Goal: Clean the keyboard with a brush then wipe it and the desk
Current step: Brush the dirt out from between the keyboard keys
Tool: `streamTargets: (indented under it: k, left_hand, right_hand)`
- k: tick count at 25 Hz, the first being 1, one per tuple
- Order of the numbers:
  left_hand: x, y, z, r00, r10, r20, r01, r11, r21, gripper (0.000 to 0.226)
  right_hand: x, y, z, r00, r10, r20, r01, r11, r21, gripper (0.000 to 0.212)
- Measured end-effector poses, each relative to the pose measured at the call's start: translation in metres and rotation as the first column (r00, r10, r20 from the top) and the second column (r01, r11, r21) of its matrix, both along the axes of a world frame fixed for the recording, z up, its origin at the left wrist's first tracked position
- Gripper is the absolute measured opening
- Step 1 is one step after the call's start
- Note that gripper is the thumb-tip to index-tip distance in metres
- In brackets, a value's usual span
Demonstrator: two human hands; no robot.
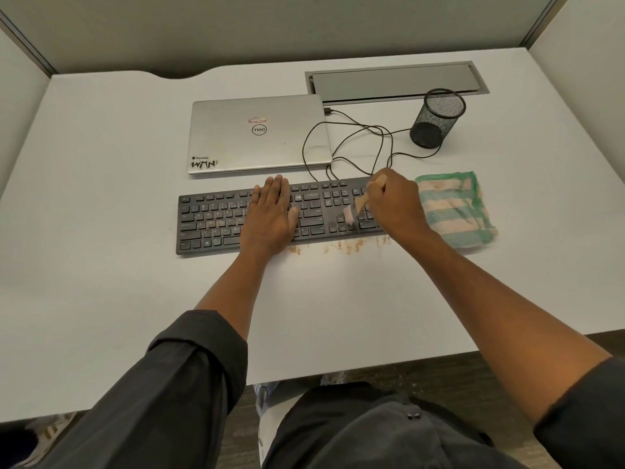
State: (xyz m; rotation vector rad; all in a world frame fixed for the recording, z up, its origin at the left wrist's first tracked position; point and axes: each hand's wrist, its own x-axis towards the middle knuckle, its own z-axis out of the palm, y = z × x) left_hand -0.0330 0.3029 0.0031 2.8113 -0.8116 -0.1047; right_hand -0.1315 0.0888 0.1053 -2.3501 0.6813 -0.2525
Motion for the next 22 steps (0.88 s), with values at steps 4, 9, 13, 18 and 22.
streamTargets:
  k: [4, 9, 13, 18, 22]
  left_hand:
    - [0.000, 0.000, 0.000, 1.000, 0.000, 0.011, 0.000, 1.000, -0.002, 0.064]
    - [0.000, 0.000, 0.001, 1.000, -0.004, 0.006, 0.004, 1.000, 0.001, 0.064]
    - [-0.001, 0.000, -0.001, 1.000, 0.000, 0.019, 0.000, 1.000, -0.002, 0.064]
    - [-0.001, 0.000, 0.000, 1.000, -0.003, 0.017, 0.003, 1.000, 0.008, 0.065]
    - [-0.001, 0.000, 0.000, 1.000, -0.003, 0.013, 0.003, 1.000, 0.005, 0.065]
  right_hand:
    - [-0.008, -0.001, 0.002, 0.991, 0.093, -0.100, -0.100, 0.993, -0.067, 0.026]
    - [-0.004, 0.011, 0.006, 0.991, 0.131, 0.033, -0.133, 0.988, 0.073, 0.023]
    - [-0.004, 0.014, 0.005, 0.979, 0.164, -0.120, -0.164, 0.986, 0.012, 0.029]
    - [-0.002, 0.010, 0.008, 0.994, 0.109, -0.020, -0.107, 0.992, 0.060, 0.026]
    - [-0.011, 0.010, 0.005, 0.968, 0.214, -0.129, -0.224, 0.972, -0.065, 0.030]
